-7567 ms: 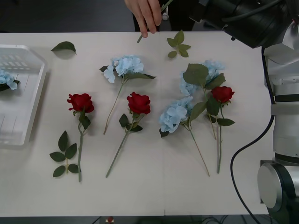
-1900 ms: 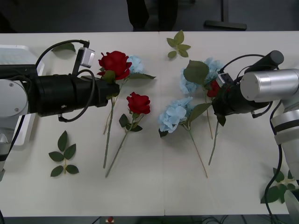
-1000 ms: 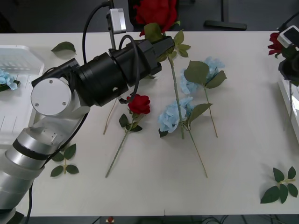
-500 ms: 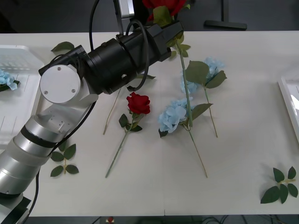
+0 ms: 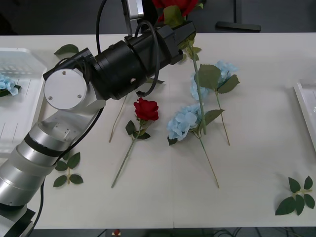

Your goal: Place the red flowers into the right box and the blue flowers into the left box. If a person shows an open palm, hand one flower to the person first, then continue sorting.

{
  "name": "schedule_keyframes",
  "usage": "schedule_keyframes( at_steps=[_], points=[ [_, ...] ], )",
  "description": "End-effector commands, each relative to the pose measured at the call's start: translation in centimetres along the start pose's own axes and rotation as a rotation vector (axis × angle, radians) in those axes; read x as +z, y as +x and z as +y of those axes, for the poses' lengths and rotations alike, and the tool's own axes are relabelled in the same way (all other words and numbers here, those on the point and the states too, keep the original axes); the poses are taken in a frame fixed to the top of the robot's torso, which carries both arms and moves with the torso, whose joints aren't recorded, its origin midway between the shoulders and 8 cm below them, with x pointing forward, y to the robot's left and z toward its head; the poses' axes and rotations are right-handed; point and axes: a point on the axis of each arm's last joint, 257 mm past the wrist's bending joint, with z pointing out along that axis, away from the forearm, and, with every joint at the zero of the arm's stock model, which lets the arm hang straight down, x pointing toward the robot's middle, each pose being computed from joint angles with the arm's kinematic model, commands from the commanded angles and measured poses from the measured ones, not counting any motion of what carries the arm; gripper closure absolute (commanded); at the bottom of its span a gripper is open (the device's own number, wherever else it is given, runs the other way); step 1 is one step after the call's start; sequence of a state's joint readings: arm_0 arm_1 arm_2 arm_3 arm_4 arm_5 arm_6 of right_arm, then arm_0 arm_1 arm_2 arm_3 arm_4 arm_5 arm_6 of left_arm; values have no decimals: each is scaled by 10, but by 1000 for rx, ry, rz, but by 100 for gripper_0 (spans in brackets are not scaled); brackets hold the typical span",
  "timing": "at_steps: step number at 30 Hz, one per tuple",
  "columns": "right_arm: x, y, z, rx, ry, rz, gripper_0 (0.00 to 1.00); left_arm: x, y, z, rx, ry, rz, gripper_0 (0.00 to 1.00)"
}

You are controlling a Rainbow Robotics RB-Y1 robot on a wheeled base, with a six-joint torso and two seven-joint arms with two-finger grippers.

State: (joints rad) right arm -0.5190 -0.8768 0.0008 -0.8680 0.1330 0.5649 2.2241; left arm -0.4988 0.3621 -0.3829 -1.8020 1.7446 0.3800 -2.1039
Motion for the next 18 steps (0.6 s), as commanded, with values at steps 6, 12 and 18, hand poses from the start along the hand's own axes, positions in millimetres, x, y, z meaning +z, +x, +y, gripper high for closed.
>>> schedule_keyframes(
  at_steps=[6,12,18],
  points=[
    [2,4,-15,-29,25,19,100,7,-18,-15,40,31,-36,100],
    [2,1,-8,-27,15,18,38,7,-17,-15,39,31,-33,100],
    [2,0,-8,-32,16,16,16,7,-17,-15,38,31,-34,100]
  ],
)
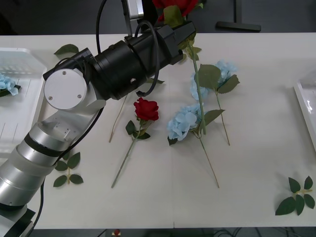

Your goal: Place the red flowers into the right box and the blue flowers into the left box. If a person shows an open palm, hand one flower to the person first, then continue sorting.

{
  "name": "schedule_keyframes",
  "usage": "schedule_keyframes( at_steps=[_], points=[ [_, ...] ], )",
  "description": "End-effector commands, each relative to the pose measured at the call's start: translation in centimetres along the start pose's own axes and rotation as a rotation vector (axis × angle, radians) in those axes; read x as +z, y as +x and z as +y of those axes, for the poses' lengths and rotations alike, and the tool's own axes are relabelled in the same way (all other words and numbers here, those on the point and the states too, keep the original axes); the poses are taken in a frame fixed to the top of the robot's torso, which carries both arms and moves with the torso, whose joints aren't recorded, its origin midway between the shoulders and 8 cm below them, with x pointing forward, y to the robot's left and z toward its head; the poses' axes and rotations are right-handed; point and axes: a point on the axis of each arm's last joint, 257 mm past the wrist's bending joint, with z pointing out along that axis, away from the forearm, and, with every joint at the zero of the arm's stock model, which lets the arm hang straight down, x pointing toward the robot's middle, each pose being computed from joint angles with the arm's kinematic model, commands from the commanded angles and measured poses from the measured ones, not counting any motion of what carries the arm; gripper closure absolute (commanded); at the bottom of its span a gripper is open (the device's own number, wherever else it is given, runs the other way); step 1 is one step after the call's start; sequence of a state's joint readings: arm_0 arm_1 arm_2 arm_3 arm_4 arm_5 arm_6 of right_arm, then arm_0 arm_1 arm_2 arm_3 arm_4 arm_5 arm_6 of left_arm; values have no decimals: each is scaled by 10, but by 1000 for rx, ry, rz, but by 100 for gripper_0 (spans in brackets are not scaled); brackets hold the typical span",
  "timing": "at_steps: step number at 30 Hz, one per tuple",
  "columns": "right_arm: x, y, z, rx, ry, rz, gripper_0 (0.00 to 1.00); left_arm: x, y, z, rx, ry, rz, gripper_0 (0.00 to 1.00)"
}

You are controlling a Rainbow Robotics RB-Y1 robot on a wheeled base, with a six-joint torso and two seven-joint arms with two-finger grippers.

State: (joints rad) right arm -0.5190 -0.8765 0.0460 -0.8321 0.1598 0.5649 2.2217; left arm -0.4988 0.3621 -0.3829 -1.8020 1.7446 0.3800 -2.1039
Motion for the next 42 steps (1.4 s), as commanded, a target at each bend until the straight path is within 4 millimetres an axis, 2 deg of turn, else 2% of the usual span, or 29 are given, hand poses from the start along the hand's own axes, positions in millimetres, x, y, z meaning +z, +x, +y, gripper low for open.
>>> schedule_keyframes(
  at_steps=[1,6,12,16,20,26,32,35,36,37,38,39,42],
  points=[
    [-2,-4,-27,32,37,-5,14,7,-17,-15,37,31,-34,100],
    [-2,-9,-20,76,11,-26,12,7,-17,-15,40,32,-34,100],
    [-3,-26,-4,203,-64,-88,7,7,-17,-15,42,33,-33,100],
    [-10,-50,7,350,-150,-160,6,7,-16,-15,42,32,-32,100],
    [-33,-77,-2,491,-277,-233,6,7,-17,-16,40,33,-33,100],
    [-89,-112,-21,606,-502,-391,5,8,-17,-17,36,35,-36,100],
    [-163,-154,-17,677,-783,-627,2,8,-15,-17,36,37,-33,100],
    [-210,-179,-17,695,-928,-786,1,7,-14,-16,33,35,-30,100],
    [-218,-182,-17,698,-954,-811,1,6,-13,-16,32,34,-29,100],
    [-237,-189,-16,706,-1018,-866,1,6,-13,-15,33,33,-29,100],
    [-245,-191,-16,709,-1043,-887,1,6,-13,-15,34,33,-29,100],
    [-263,-195,-17,706,-1098,-934,1,6,-13,-15,35,32,-29,100],
    [-291,-200,-15,697,-1190,-1001,1,5,-12,-14,39,31,-29,100]
  ],
)
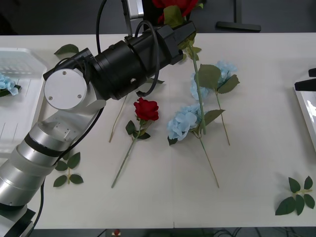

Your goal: Place the red flowers into the right box and the blue flowers into the left box. If a person shows an open palm, hand one flower to the person first, then continue sorting.

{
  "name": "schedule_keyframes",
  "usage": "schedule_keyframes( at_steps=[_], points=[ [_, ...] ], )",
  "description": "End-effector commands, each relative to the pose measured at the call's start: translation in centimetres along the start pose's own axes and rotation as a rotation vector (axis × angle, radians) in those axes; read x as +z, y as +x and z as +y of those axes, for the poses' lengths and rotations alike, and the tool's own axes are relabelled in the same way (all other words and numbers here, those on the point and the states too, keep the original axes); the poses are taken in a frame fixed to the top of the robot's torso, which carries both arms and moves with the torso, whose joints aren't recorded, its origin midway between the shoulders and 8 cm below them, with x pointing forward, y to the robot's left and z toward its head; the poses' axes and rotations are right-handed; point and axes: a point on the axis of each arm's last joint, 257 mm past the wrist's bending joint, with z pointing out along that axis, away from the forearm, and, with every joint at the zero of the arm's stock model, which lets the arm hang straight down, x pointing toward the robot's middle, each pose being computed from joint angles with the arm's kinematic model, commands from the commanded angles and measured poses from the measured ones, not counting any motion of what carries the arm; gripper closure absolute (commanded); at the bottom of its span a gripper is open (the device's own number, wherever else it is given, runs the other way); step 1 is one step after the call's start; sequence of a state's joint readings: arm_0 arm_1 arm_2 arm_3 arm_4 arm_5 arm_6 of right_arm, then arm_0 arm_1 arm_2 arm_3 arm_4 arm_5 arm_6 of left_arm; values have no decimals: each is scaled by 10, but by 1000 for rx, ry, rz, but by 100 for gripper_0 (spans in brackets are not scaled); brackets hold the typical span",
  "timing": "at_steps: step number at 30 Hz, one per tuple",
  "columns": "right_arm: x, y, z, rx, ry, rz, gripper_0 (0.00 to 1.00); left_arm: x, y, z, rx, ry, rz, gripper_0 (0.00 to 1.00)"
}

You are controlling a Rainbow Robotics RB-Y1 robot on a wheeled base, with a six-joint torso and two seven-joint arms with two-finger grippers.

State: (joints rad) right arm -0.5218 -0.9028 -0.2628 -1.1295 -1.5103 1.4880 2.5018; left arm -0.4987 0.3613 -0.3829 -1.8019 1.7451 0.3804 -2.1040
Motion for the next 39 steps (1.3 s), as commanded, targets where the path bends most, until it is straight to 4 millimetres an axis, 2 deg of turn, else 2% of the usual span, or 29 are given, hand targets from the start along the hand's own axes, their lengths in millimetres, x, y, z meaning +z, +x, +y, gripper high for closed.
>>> schedule_keyframes(
  at_steps=[1,4,9,17,19,23,26,39],
  points=[
    [-17,-34,33,-32,-118,-75,1,5,-11,-15,41,32,-26,100],
    [-16,-35,59,8,-227,-131,1,6,-12,-16,44,35,-26,100],
    [-4,-24,105,109,-413,-199,1,7,-10,-17,43,38,-28,100],
    [7,-37,142,204,-575,-352,0,7,-10,-19,49,40,-31,100],
    [8,-34,151,226,-604,-371,0,7,-11,-18,50,39,-30,100],
    [13,-22,183,281,-689,-400,1,7,-10,-19,55,41,-30,100],
    [17,-22,201,290,-709,-419,1,7,-10,-18,57,39,-31,100],
    [42,-48,258,368,-790,-566,1,7,-11,-19,52,42,-32,100]
  ],
)
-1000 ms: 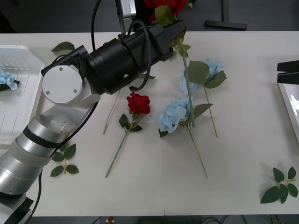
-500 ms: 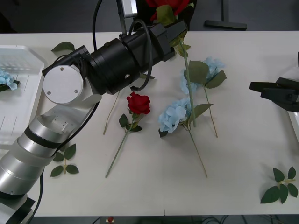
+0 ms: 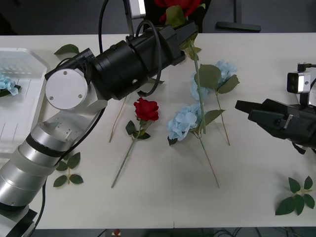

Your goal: Place the red flowers into the right box and the blue flowers into the left box. If a person shows an open palm, hand one flower to the person first, then continue sorting.

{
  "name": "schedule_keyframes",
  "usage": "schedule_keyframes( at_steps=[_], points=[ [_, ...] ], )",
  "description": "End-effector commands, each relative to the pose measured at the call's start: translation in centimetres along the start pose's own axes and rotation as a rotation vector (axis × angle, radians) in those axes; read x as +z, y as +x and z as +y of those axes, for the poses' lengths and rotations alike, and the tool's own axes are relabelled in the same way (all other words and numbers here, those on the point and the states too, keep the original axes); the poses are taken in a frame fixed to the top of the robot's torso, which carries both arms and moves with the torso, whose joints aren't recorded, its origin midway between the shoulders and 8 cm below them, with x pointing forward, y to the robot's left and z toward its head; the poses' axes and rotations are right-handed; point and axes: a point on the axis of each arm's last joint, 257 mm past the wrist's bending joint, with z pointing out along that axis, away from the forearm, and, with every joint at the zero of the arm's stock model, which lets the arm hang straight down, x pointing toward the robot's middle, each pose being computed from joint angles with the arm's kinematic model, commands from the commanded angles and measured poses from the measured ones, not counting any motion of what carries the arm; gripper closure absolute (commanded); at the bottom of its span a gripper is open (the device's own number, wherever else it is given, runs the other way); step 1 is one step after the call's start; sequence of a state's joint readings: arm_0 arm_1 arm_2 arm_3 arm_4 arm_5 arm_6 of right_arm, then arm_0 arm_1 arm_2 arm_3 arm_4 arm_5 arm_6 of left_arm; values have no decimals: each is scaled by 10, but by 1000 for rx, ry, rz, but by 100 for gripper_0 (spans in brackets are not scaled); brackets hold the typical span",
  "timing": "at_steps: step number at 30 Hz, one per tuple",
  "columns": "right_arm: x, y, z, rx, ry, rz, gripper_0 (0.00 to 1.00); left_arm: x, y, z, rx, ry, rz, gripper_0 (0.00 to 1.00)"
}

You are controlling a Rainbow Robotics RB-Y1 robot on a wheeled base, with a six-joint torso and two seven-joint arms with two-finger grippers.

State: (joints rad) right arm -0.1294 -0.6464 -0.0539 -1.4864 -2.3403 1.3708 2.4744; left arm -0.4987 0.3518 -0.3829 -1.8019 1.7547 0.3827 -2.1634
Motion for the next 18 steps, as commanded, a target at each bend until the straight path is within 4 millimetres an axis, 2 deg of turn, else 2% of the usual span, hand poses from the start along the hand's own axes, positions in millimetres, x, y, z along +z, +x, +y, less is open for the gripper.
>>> schedule_keyframes(
  at_steps=[1,9,18],
  points=[
    [24,-2,10,37,-43,-41,1,5,-11,-15,6,33,-27,100],
    [38,13,-4,-40,41,73,0,5,-12,-17,0,39,-30,100],
    [49,17,-44,-230,265,331,1,6,-13,-18,-1,43,-33,100]
  ],
)
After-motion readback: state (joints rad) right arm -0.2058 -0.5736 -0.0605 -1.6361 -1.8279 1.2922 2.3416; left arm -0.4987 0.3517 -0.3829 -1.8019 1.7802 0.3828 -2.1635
